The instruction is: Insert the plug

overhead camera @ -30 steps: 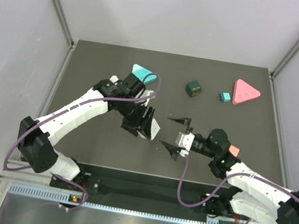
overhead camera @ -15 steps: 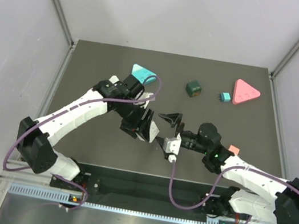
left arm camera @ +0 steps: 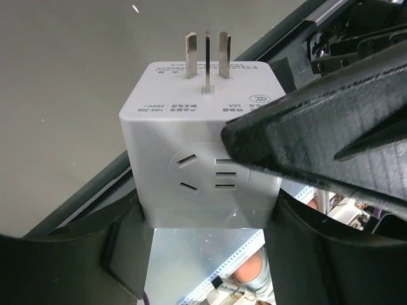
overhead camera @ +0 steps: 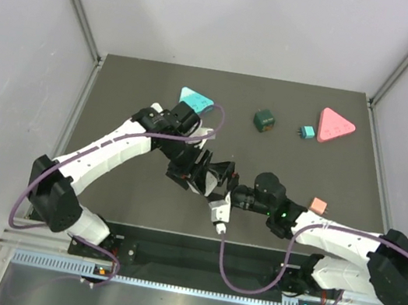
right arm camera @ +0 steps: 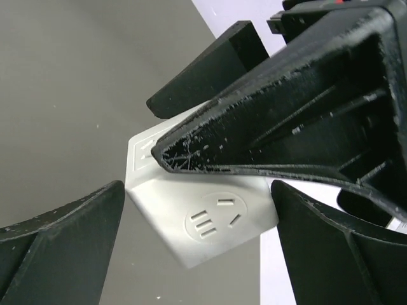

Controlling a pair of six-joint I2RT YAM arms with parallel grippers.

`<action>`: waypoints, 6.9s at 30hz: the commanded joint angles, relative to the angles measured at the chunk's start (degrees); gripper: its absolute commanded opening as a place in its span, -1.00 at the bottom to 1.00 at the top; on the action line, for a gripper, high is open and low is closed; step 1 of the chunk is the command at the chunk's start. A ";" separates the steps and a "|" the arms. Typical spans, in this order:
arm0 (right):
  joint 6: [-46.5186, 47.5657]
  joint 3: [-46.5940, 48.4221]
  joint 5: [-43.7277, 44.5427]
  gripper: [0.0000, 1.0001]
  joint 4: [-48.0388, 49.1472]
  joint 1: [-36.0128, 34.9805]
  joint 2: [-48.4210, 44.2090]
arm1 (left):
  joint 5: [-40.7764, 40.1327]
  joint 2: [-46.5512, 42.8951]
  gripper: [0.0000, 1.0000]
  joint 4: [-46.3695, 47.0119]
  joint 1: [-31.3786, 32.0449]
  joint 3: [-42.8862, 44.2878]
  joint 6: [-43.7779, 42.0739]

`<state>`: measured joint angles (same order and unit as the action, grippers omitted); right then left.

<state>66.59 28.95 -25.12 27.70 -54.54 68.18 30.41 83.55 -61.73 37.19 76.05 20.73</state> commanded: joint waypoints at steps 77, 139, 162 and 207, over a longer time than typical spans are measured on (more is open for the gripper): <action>-51.03 1.46 6.67 -1.00 31.80 1.46 7.67 | 0.79 -12.53 0.31 16.39 -8.89 -7.32 15.92; -68.26 -8.91 19.68 0.99 30.48 4.01 -8.50 | -22.59 25.96 -1.00 11.46 -40.97 20.54 -16.86; -68.17 -8.03 17.83 0.99 30.48 3.92 -6.57 | -23.12 27.11 -1.00 15.23 -41.06 17.91 -17.22; -68.61 -8.29 18.44 0.99 30.83 4.53 -6.04 | -32.96 31.76 -1.00 22.71 -37.45 4.98 -13.00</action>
<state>-1.21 19.51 -6.55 56.97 -50.81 62.72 0.56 107.35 -33.56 -0.38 85.17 7.35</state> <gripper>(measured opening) 0.996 0.667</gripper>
